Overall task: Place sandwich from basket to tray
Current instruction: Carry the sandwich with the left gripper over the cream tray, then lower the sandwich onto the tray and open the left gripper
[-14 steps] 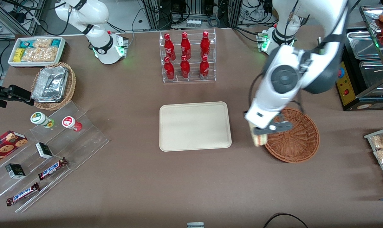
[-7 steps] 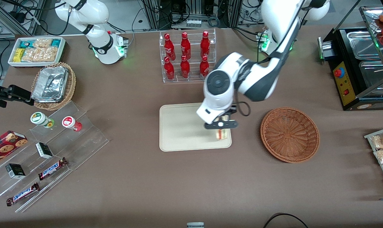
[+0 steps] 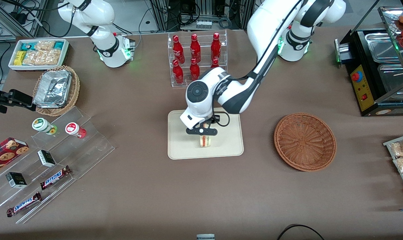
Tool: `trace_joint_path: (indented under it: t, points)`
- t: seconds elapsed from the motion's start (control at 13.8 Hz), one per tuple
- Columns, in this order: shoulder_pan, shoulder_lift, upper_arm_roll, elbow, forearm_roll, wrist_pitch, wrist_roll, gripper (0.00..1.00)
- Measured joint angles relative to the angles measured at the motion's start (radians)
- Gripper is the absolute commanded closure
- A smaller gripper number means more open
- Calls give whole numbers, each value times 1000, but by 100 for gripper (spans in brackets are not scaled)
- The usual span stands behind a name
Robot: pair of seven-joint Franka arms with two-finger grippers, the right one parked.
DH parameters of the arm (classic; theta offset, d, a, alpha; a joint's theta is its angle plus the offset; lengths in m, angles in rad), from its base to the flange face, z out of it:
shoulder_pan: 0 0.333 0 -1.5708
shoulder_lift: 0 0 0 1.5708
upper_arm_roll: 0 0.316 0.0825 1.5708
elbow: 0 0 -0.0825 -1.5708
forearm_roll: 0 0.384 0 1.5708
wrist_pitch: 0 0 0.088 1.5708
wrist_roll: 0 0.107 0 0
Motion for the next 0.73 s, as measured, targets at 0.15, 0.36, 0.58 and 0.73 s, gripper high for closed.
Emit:
trace_joint_path:
  t: [0.15,0.36,0.58,0.73]
  points:
    - [-12,33,0,1,3,33,-32,100]
    - [-20,61,0,2,5,45,-48,85]
    - [-20,65,0,2,5,45,-63,0]
    - [-20,64,0,6,6,44,-72,0]
